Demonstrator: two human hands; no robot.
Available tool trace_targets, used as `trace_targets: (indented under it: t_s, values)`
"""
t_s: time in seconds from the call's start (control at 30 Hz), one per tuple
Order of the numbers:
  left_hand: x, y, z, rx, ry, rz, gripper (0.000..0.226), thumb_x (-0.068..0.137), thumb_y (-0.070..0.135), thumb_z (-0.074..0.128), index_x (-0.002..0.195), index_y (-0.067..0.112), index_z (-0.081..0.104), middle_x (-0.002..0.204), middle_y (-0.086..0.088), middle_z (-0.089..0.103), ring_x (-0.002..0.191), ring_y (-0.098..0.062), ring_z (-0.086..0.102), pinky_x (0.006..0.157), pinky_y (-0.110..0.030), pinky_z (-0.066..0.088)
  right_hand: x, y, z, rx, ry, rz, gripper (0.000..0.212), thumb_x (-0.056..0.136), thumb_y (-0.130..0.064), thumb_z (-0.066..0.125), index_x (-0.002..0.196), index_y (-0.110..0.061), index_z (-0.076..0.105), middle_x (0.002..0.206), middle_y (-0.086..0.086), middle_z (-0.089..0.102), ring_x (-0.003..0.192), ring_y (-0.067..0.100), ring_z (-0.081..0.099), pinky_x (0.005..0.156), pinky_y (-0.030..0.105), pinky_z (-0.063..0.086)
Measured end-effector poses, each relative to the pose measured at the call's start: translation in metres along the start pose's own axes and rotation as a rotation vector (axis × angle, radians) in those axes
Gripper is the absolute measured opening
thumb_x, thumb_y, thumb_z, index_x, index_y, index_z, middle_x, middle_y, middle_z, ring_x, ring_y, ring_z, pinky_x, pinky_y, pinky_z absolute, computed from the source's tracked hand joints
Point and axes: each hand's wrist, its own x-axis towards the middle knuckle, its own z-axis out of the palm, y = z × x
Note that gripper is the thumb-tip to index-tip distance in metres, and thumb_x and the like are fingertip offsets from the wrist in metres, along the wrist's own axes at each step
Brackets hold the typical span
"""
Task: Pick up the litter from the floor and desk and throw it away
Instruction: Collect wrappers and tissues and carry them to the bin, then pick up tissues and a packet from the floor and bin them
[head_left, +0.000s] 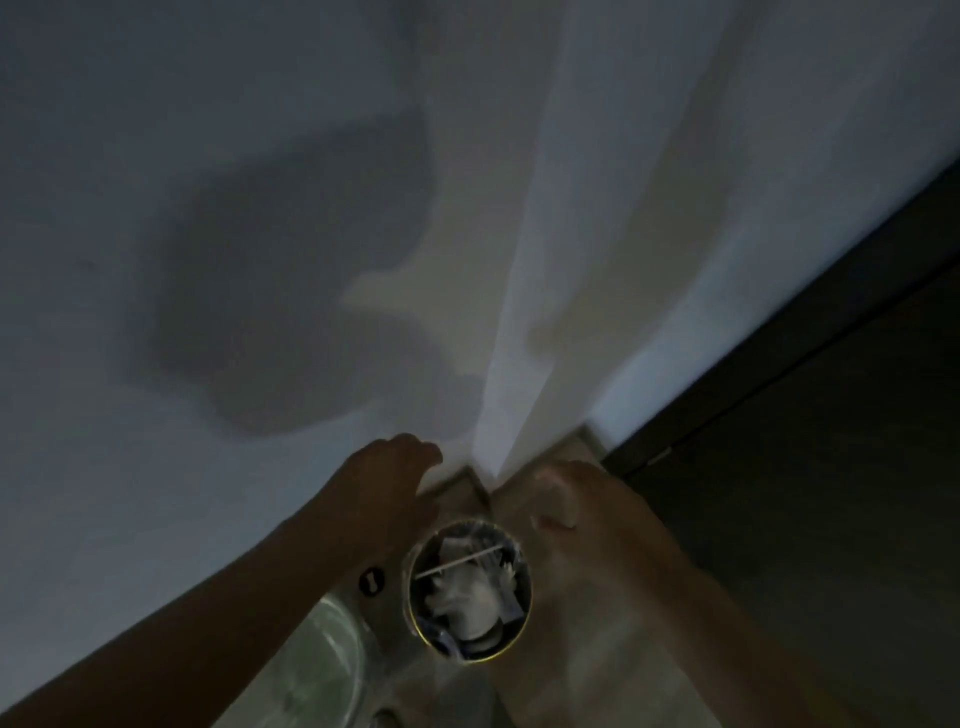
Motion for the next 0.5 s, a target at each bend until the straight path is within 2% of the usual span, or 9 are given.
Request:
trace_targets:
  t_s: [0.1, 0.23, 0.37, 0.43, 0.5]
  values:
    - [-0.025, 0.022, -0.062, 0.049, 0.075, -0.029, 0.054, 0.091, 0.046, 0.053, 0.14, 0.027, 0.04, 0.14, 0.005, 0.044, 0.125, -0.013, 0.045, 0.102, -0.021, 0.031, -0.01, -0.03, -0.068, 0.003, 0.038, -0.117, 0.047, 0.09, -0.036, 0.062, 0.134, -0.023, 0.049, 0.129, -0.003, 0.056, 0.119, 0.014, 0.052, 0.101, 0.029, 0.042]
    - [-0.07, 0.066, -0.135, 0.109, 0.246, -0.117, 0.055, 0.09, 0.048, 0.054, 0.14, 0.031, 0.039, 0.141, 0.009, 0.044, 0.125, -0.01, 0.044, 0.102, -0.02, 0.031, -0.033, -0.063, -0.15, -0.033, 0.11, -0.319, 0.05, 0.091, -0.041, 0.06, 0.137, -0.03, 0.045, 0.131, -0.012, 0.053, 0.118, 0.003, 0.048, 0.097, 0.015, 0.034]
    - [-0.126, 0.105, -0.187, 0.134, 0.404, -0.208, 0.053, 0.089, 0.049, 0.055, 0.138, 0.032, 0.041, 0.138, 0.011, 0.047, 0.122, -0.008, 0.048, 0.101, -0.019, 0.035, -0.061, -0.105, -0.212, -0.09, 0.184, -0.526, 0.045, 0.088, -0.041, 0.063, 0.13, -0.029, 0.052, 0.122, -0.014, 0.056, 0.091, -0.008, 0.049, 0.08, 0.007, 0.034]
    - [-0.16, 0.119, -0.208, 0.174, 0.459, -0.267, 0.052, 0.09, 0.049, 0.054, 0.137, 0.032, 0.043, 0.136, 0.011, 0.049, 0.121, -0.007, 0.049, 0.1, -0.018, 0.035, -0.076, -0.132, -0.233, -0.117, 0.215, -0.62, 0.042, 0.087, -0.039, 0.063, 0.127, -0.029, 0.054, 0.121, -0.012, 0.057, 0.101, 0.0, 0.053, 0.085, 0.014, 0.039]
    - [-0.2, 0.128, -0.225, 0.195, 0.522, -0.348, 0.051, 0.09, 0.049, 0.054, 0.136, 0.032, 0.043, 0.135, 0.011, 0.049, 0.12, -0.008, 0.05, 0.099, -0.019, 0.036, -0.091, -0.162, -0.246, -0.143, 0.233, -0.723, 0.044, 0.086, -0.039, 0.063, 0.127, -0.028, 0.053, 0.124, -0.012, 0.057, 0.112, 0.007, 0.052, 0.09, 0.017, 0.036]
